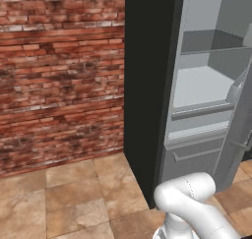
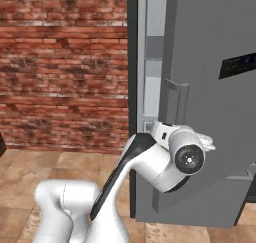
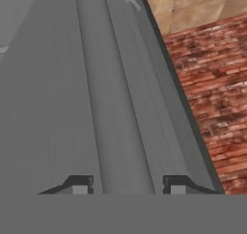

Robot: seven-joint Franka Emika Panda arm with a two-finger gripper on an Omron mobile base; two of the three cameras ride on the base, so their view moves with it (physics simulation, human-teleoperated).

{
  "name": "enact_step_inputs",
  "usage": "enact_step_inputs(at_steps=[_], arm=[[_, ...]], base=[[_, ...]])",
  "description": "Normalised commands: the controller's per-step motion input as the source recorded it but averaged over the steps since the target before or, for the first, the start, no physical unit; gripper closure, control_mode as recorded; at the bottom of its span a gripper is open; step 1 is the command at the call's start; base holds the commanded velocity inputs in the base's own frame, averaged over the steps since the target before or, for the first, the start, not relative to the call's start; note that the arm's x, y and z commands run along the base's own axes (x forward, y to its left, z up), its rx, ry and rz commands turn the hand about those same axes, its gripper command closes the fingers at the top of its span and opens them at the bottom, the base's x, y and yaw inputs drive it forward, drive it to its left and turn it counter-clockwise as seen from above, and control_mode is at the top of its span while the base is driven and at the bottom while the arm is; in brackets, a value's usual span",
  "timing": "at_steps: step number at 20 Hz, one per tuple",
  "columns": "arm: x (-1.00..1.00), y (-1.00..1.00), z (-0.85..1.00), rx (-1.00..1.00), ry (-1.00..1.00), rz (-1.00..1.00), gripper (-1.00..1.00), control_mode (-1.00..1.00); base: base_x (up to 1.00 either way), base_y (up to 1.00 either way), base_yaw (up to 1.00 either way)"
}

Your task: Place one of the steaks on the plate and the other in the bowl. Then place the bowl in the fridge.

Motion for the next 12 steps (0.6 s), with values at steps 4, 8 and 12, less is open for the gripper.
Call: enact_step_inputs(at_steps=[4,8,12], arm=[[-0.33,0.0,0.0,0.0,0.0,-0.07,1.0,-1.0],[-0.31,-0.02,0.0,0.0,0.01,-0.07,1.0,-1.0],[-0.13,0.0,0.0,-0.04,0.03,-0.07,-1.0,-1.0]], base=[[0.0,0.0,0.0],[0.0,0.0,0.0],[0.0,0.0,0.0]])
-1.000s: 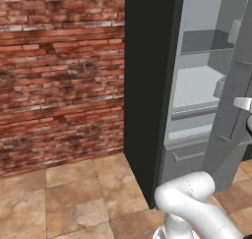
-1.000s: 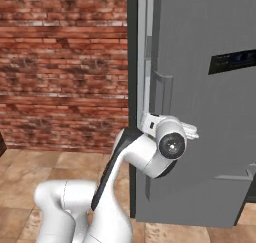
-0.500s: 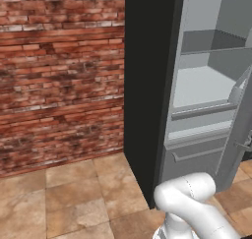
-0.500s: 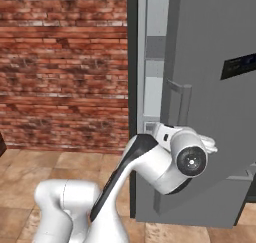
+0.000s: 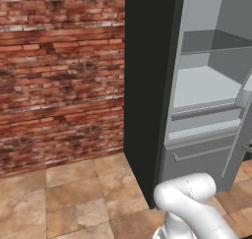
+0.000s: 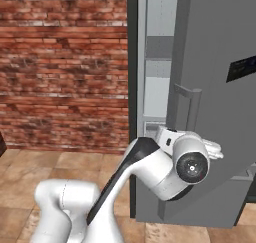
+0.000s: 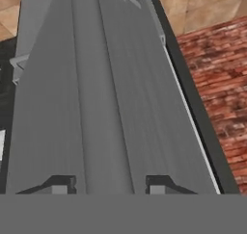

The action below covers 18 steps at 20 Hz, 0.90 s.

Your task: Place one of the steaks on the plate and the other in the bowl. Then place the bowl in the fridge.

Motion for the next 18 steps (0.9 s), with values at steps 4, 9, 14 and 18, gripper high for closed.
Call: enact_step_inputs(at_steps=[4,9,14,18], arm=[[-0.11,0.0,0.0,-0.03,0.03,-0.06,-1.0,-1.0],[-0.34,0.0,0.0,0.0,0.09,-0.16,-1.0,-1.0],[-0.53,0.11,0.01,0.0,0.09,-0.2,-1.0,-1.0],[-0.41,0.62,0.15,-0.13,0.15,-0.06,-1.0,-1.0]], base=[[0.0,0.0,0.0],[0.0,0.0,0.0],[0.0,0.0,0.0],[0.0,0.0,0.0]])
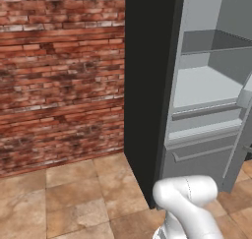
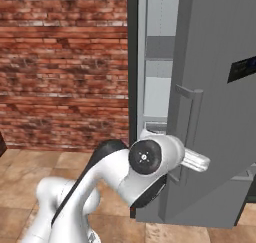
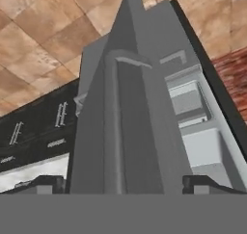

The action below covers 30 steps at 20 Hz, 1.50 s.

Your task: Place one of the steaks on the plate and the other in the bowl. Then place the bowl in the fridge.

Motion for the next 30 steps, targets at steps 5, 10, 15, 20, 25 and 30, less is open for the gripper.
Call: enact_step_inputs(at_steps=[5,10,15,20,25,30], arm=[[-0.21,0.77,0.27,-0.29,0.3,0.0,-1.0,-1.0],[-0.12,0.79,0.3,-0.33,0.33,0.0,-1.0,-1.0],[-0.01,0.54,0.13,-0.3,0.33,0.0,-1.0,-1.0],[0.0,0.3,0.0,-0.18,0.39,0.0,-1.0,-1.0],[0.0,0.29,-0.05,-0.18,0.27,0.0,-1.0,-1.0],[0.0,0.21,-0.22,-0.17,0.08,0.06,-1.0,-1.0]], base=[[0.0,0.0,0.0],[0.0,0.0,0.0],[0.0,0.0,0.0],[0.0,0.0,0.0],[0.0,0.0,0.0],[0.0,0.0,0.0]])
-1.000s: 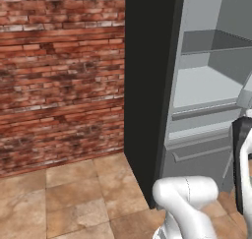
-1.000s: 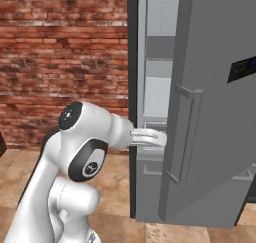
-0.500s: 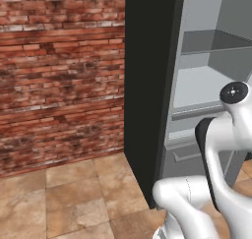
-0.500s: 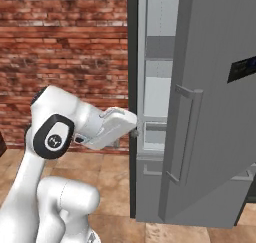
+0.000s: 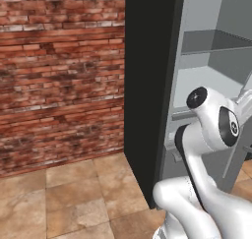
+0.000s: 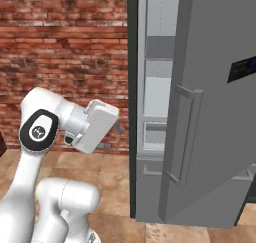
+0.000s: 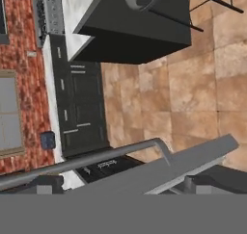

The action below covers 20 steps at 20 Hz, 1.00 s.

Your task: Place one of the steaks on the plate and the other in the bowl. Then place the bowl in the fridge.

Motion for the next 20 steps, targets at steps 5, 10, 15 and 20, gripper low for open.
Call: enact_step_inputs(at_steps=[5,10,15,20], arm=[[0.07,0.01,-0.29,-0.09,0.06,0.14,-1.0,-1.0],[0.24,0.0,-0.14,-0.01,0.1,0.03,-1.0,-1.0],[0.37,0.06,-0.08,-0.06,0.17,0.0,-1.0,-1.0],[0.37,-0.03,-0.16,-0.03,0.13,0.0,-1.0,-1.0]], base=[[0.0,0.0,0.0],[0.0,0.0,0.0],[0.0,0.0,0.0],[0.0,0.0,0.0]])
